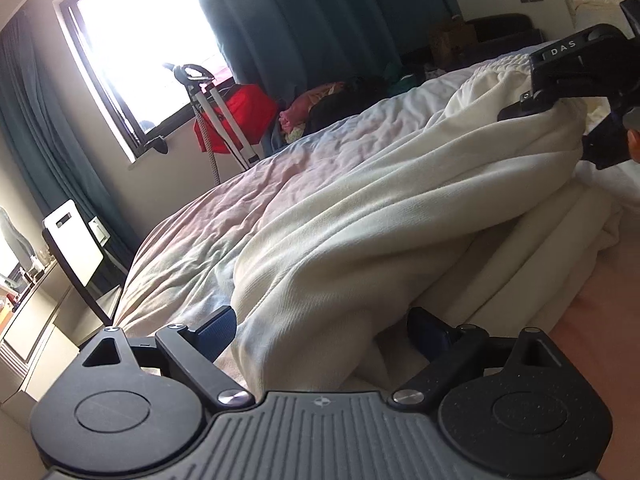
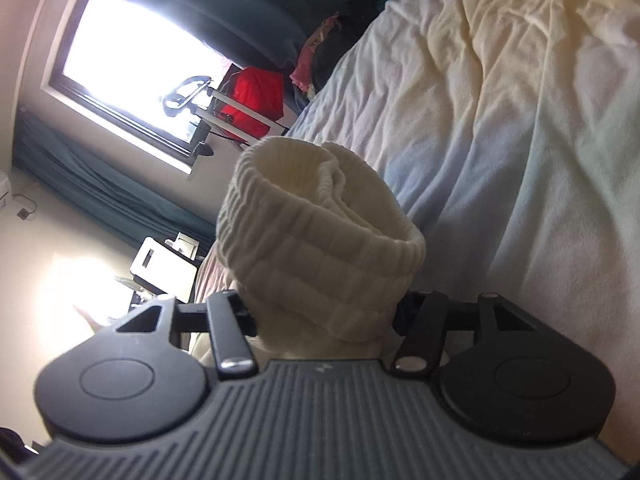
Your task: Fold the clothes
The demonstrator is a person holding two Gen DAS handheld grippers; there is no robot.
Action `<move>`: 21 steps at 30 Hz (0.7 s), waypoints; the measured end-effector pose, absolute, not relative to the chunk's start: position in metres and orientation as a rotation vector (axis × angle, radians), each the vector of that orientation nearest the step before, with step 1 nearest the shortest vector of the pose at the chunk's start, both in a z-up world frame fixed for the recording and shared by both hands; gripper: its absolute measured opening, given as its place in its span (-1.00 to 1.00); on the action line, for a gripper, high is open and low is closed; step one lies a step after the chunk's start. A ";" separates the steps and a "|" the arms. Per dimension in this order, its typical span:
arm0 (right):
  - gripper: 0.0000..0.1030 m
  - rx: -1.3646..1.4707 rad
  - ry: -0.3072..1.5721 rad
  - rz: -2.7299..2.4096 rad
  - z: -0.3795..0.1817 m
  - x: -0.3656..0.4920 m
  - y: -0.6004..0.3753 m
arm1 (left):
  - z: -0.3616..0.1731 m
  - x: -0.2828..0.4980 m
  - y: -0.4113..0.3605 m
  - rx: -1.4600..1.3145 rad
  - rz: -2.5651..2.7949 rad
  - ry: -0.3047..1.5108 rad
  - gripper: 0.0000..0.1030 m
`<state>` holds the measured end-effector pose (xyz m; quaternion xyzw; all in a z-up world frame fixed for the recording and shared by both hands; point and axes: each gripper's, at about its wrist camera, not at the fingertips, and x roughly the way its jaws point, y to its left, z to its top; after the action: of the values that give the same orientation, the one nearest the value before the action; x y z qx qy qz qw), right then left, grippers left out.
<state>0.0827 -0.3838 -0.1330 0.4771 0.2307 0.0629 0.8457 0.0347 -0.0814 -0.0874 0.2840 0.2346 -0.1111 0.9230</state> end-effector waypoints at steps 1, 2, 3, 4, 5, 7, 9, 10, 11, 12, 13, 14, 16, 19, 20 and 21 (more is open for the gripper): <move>0.00 1.014 0.465 0.161 -0.127 0.080 -0.385 | -0.086 0.033 -0.084 0.594 -0.232 0.468 0.82; -0.02 1.021 0.442 0.189 -0.122 0.078 -0.387 | -0.086 0.032 -0.087 0.601 -0.234 0.463 0.84; -0.03 1.020 0.418 0.219 -0.115 0.075 -0.387 | -0.086 0.032 -0.090 0.606 -0.240 0.465 0.86; -0.03 1.020 0.400 0.249 -0.110 0.074 -0.386 | -0.088 0.030 -0.093 0.622 -0.243 0.457 0.86; -0.03 1.019 0.383 0.278 -0.105 0.072 -0.384 | -0.089 0.029 -0.096 0.642 -0.242 0.444 0.86; -0.04 1.027 0.358 0.331 -0.097 0.069 -0.382 | -0.092 0.026 -0.102 0.683 -0.241 0.416 0.86; -0.04 1.029 0.343 0.363 -0.093 0.069 -0.379 | -0.095 0.027 -0.106 0.695 -0.238 0.404 0.88; -0.04 1.034 0.337 0.374 -0.092 0.069 -0.379 | -0.096 0.029 -0.107 0.690 -0.243 0.404 0.88; -0.04 1.044 0.334 0.380 -0.093 0.069 -0.380 | -0.097 0.030 -0.109 0.687 -0.248 0.405 0.89; -0.04 1.056 0.333 0.383 -0.094 0.069 -0.381 | -0.099 0.032 -0.110 0.687 -0.245 0.406 0.90; -0.04 1.070 0.333 0.384 -0.095 0.070 -0.382 | -0.101 0.033 -0.110 0.689 -0.239 0.409 0.90; -0.04 1.085 0.333 0.385 -0.097 0.071 -0.383 | -0.102 0.035 -0.111 0.690 -0.232 0.411 0.90; -0.04 1.114 0.333 0.387 -0.100 0.074 -0.384 | -0.106 0.038 -0.113 0.693 -0.219 0.415 0.91; -0.03 1.145 0.355 0.349 -0.107 0.076 -0.388 | -0.106 0.043 -0.109 0.670 -0.164 0.421 0.92; -0.02 1.150 0.364 0.333 -0.109 0.075 -0.390 | -0.105 0.046 -0.105 0.651 -0.132 0.426 0.93; -0.01 1.150 0.378 0.305 -0.111 0.079 -0.389 | -0.104 0.050 -0.100 0.622 -0.100 0.439 0.93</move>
<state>0.0788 -0.3888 -0.1109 0.5384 0.1770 0.1427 0.8114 0.0496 -0.0995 -0.1040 0.3033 0.2141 -0.0486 0.9273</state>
